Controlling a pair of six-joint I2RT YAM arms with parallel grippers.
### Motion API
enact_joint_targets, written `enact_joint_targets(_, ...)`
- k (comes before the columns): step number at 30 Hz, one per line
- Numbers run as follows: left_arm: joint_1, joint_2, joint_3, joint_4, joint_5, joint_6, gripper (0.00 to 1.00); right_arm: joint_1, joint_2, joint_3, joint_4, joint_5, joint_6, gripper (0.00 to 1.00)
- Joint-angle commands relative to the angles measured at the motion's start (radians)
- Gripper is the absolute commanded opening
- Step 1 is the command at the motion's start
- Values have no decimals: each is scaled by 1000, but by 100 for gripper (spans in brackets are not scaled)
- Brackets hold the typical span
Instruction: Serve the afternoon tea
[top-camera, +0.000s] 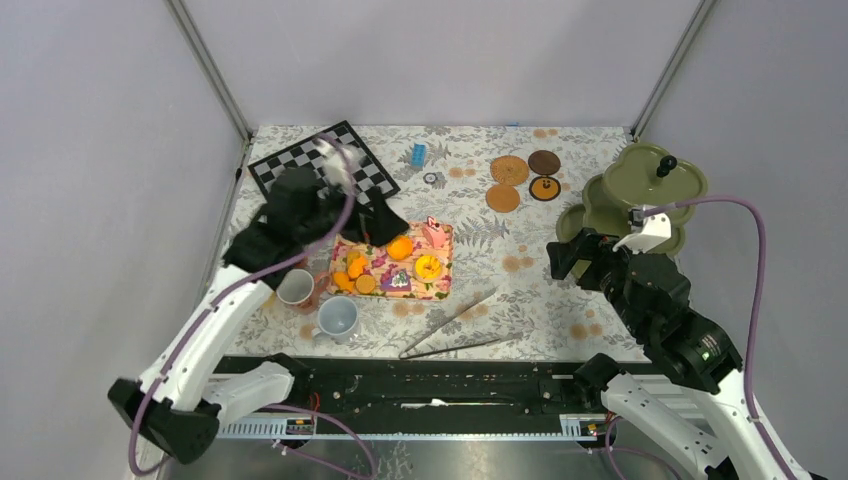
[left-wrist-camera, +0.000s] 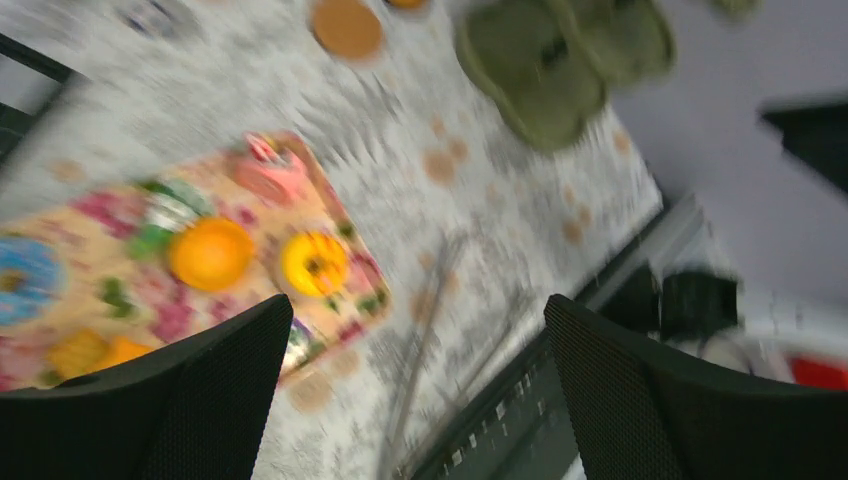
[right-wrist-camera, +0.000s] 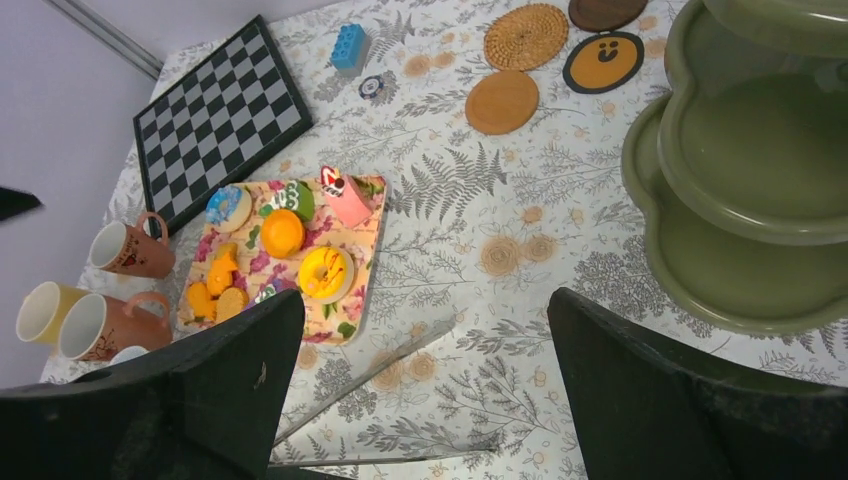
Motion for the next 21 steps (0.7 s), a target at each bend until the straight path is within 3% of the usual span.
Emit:
enact_joint_targets(1,-252,36,-35,-74,-149,58,99,7,23,6,-36,34,6,98)
enact_joint_targets(9,-634,317,-38,-197,-459,142,99,6,-103,-114,107,-197,-44,98)
enact_joint_targets(21,-762,612,2,-79,-519,95,98,7,-218,-154,137,-159,-14,98)
